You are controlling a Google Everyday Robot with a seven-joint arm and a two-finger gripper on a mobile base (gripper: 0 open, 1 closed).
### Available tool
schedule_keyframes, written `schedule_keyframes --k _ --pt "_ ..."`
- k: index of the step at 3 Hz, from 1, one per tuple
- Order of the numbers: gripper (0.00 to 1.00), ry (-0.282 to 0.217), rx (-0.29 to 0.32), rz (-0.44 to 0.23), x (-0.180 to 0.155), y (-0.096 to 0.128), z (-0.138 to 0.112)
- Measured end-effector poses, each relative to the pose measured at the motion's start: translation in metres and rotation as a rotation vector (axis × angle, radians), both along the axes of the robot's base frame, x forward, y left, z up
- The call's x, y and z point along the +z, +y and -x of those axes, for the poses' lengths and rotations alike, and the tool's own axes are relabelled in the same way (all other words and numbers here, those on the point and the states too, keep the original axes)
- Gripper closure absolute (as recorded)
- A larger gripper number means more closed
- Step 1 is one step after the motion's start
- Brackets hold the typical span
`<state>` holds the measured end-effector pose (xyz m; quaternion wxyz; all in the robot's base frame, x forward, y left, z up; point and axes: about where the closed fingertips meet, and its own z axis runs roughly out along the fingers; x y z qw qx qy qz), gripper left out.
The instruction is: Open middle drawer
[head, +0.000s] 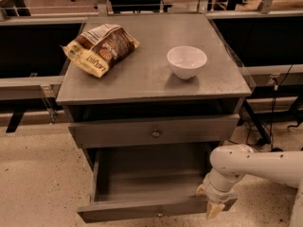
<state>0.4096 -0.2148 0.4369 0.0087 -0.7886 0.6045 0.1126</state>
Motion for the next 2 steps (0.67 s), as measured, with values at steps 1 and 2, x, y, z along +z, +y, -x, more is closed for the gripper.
schedule_keyframes --k 1,2 --pt "0.45 -0.029 0.007 -0.004 0.0101 0.0009 0.0068" --pt "0.27 -0.029 0.007 -0.004 0.0099 0.0011 0.0059"
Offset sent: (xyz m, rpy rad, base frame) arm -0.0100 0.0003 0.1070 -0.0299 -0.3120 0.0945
